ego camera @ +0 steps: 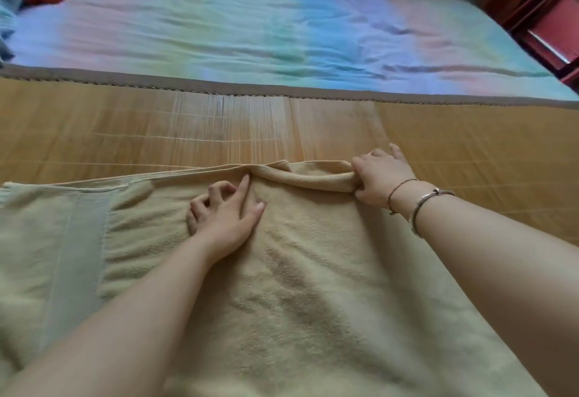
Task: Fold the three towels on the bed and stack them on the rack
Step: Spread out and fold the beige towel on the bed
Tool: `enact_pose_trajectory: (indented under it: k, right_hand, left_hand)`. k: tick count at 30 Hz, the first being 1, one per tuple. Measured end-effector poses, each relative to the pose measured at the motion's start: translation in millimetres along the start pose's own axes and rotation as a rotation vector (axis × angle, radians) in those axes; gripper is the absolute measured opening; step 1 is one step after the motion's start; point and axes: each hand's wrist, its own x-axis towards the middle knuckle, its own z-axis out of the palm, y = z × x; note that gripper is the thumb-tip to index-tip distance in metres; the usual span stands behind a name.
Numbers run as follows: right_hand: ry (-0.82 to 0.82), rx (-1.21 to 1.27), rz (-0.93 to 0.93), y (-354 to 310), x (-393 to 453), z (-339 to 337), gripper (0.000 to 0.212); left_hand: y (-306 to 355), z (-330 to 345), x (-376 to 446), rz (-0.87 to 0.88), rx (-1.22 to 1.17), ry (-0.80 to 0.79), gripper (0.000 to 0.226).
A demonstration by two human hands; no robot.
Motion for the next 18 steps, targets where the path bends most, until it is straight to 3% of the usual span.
enact_pose_trajectory:
  k: [2,5,7,10,13,18]
  right_hand:
    - [0.092,0.070,0.090,0.9,7.4,-5.9,0.030]
    - [0.359,0.183,0.301,8.6,20.3,-12.8,0.049]
    - [0.403,0.331,0.430,15.5,21.9,-10.6,0.051]
    - [0.287,0.743,0.678,29.8,2.8,2.0,0.048]
    - [0.135,0.968,0.876,60.5,-27.6,31.5,0.041]
    - [-0.302,1.256,0.757,90.3,-74.1,51.8,0.029]
  left_hand:
    - [0.0,-1.6,-1.0,-0.022,0.003,-0.020,0.061]
    - [3.7,-4.3,1.6,-0.065,-0.028,-0.075,0.063]
    - [10.2,-7.8,6.0,-0.110,-0.022,-0.082,0.063]
    - [25.2,-10.2,11.8,-0.173,0.076,-0.026,0.058]
    - [29.7,-1.8,6.2,-0.162,0.071,0.054,0.054]
    - [15.2,16.0,-11.3,0.002,0.041,0.194,0.048]
